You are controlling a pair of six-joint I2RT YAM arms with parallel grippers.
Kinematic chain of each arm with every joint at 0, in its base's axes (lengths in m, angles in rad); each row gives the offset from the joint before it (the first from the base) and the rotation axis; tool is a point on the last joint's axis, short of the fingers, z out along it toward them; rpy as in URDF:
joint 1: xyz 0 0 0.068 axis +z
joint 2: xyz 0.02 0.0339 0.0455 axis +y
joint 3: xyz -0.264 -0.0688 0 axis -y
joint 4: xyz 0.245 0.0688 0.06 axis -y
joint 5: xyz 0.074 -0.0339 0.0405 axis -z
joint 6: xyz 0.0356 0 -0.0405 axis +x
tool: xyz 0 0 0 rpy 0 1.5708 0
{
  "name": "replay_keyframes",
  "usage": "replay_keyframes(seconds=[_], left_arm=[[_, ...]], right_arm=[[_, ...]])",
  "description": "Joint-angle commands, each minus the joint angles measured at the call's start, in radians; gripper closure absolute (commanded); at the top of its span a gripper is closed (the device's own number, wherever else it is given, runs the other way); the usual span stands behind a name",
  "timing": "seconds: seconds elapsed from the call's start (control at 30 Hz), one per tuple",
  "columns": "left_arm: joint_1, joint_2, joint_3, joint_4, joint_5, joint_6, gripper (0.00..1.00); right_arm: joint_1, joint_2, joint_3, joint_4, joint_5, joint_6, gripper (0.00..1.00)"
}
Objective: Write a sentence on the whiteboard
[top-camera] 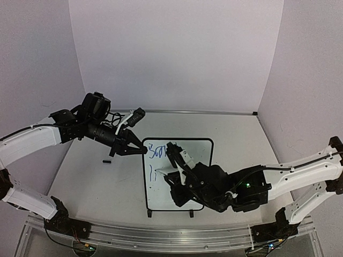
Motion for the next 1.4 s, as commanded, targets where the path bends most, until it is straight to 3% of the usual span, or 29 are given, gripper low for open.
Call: replay_keyframes(seconds=[0.0,0.43,0.87,1.37], left_arm=[[-0.007,0.029,0.005,-0.089,-0.084,0.025,1.0],[-0.007,0.033,0.006,-0.089,-0.08,0.025,1.0],[-0.007,0.03,0.005,-0.089,-0.084,0.026,1.0],[-0.007,0.041,0.006,-0.089,-0.077,0.024,1.0]], right_arm=[[0.002,0.011,0.045,0.023,0.042,-0.016,1.0],[0.002,0.018,0.047,0.004,0.067,-0.004,1.0],[0.002,-0.115,-0.065,0.084,0.033,0.022,1.0],[-0.01,-0.075,-0.038,0.027,0.062,0.049,1.0]])
